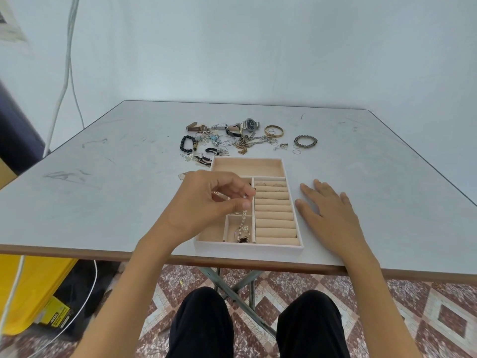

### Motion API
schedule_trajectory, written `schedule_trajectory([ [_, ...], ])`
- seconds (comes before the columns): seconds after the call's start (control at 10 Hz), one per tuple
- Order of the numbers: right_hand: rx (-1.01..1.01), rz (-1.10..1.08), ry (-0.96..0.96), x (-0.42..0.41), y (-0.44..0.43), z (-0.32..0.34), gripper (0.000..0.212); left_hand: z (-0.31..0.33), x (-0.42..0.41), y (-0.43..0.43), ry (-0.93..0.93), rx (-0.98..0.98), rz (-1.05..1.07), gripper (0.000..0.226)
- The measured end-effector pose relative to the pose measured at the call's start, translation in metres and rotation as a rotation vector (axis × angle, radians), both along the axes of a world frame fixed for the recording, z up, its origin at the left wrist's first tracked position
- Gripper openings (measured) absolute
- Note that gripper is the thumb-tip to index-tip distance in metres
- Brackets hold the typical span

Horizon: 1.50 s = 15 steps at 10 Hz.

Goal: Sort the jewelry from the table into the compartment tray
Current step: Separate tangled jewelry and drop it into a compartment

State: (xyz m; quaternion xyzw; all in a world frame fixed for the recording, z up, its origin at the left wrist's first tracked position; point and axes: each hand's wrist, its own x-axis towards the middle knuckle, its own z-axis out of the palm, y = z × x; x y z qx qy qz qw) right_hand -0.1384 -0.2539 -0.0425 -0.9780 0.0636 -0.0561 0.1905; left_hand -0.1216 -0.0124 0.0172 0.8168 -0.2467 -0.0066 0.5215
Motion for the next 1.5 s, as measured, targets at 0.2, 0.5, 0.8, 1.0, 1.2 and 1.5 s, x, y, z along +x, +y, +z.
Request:
schedule_trajectory([
  [0.2, 0.004, 0.0, 0.004, 0.0, 0.0, 0.0, 0.052, -0.007, -0.002, 0.005, 0.068, 0.031, -0.043, 0.014],
  [0.5, 0.013, -0.003, 0.001, 0.0, 0.0, -0.001, 0.052, -0.005, -0.013, 0.012, 0.053, 0.216, -0.106, 0.009],
  [0.8, 0.014, -0.002, 0.002, 0.0, 0.0, 0.0, 0.052, -0.008, -0.012, 0.016, -0.014, 0.423, -0.107, 0.005],
  [1.0, 0.013, -0.002, 0.004, -0.001, 0.0, 0.0, 0.052, -0.011, -0.008, 0.014, -0.128, 0.521, -0.068, 0.007],
  [1.2, 0.008, -0.001, 0.004, -0.001, 0.0, 0.0, 0.052, -0.017, -0.004, 0.015, -0.23, 0.565, -0.073, 0.009],
  [1.5, 0.003, 0.002, -0.004, 0.0, 0.0, -0.001, 0.052, -0.02, -0.004, 0.013, -0.339, 0.563, -0.116, 0.015],
])
